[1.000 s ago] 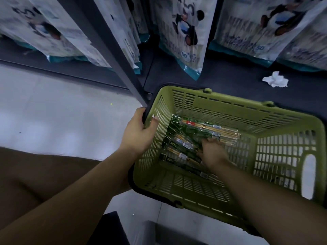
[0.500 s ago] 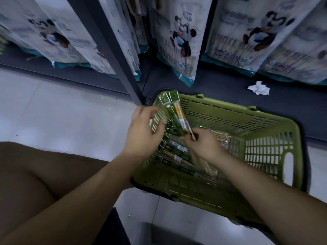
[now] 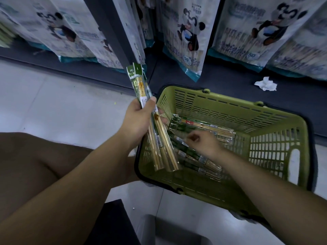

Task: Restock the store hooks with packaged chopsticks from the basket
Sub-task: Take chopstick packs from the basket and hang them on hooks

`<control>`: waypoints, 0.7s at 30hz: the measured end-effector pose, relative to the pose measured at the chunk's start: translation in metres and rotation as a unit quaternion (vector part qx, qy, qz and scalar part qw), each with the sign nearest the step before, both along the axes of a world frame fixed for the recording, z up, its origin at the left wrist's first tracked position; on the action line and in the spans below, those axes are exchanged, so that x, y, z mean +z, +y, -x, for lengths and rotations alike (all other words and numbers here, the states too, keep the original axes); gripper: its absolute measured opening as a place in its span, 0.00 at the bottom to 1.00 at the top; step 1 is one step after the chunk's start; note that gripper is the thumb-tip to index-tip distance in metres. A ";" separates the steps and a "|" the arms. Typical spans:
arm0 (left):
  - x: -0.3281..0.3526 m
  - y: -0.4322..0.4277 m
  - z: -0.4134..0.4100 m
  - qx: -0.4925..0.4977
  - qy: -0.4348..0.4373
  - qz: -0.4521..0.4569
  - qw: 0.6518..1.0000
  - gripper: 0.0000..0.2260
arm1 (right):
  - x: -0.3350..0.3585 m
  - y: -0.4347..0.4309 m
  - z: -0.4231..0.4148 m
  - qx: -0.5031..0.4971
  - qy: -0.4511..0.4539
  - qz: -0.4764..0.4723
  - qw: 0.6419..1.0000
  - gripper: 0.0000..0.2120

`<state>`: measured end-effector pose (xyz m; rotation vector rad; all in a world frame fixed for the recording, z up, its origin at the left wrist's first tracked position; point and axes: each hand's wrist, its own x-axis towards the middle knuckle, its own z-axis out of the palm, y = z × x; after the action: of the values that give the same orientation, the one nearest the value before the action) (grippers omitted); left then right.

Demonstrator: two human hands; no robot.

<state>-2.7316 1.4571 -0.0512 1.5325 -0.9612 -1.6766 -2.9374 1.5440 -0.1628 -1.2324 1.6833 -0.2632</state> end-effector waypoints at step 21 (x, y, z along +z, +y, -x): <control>-0.022 -0.004 -0.003 -0.072 -0.033 0.013 0.997 0.05 | -0.088 0.029 -0.007 0.221 0.257 -0.037 0.940 0.29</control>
<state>-2.7285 1.4536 -0.0737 1.5425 -1.1479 -1.7141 -2.9309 1.5727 -0.2513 -1.6770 1.7573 0.4303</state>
